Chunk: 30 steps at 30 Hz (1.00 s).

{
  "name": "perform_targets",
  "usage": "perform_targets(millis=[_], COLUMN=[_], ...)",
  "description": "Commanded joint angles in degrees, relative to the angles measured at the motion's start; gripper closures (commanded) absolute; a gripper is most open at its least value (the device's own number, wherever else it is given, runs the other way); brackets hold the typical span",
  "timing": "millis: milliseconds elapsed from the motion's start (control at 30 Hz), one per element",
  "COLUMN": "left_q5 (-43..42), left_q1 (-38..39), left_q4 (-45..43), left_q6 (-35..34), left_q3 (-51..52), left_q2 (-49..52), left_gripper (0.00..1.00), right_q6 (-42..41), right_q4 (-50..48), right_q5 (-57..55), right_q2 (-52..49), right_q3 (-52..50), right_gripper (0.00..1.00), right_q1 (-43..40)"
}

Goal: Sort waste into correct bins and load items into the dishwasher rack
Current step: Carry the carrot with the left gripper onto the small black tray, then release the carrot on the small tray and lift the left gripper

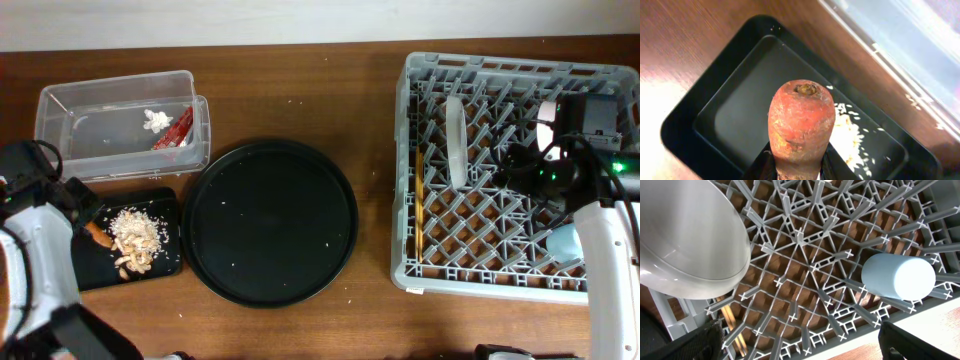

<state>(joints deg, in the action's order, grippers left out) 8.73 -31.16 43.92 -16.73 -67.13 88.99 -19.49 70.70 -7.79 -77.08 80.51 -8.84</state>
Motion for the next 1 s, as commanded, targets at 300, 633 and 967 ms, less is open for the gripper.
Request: perform_targets(millis=[300, 633, 967], left_q5=[1.7, 1.6, -0.9], left_q1=[-0.6, -1.3, -1.2], left_q4=[-2.0, -1.7, -0.6], left_q6=[-0.6, -0.6, -0.6], left_q3=[0.6, 0.6, 0.5], left_q2=[17.2, 19.3, 14.2], left_gripper=[1.00, 0.70, 0.43], right_q6=[0.0, 0.0, 0.0], right_q4=[0.1, 0.1, 0.1], right_q5=[0.1, 0.1, 0.1], right_q2=[0.1, 0.1, 0.1], right_q3=[-0.1, -0.1, -0.1], right_gripper=[0.02, 0.02, 0.02], right_q1=[-0.2, -0.2, -0.2])
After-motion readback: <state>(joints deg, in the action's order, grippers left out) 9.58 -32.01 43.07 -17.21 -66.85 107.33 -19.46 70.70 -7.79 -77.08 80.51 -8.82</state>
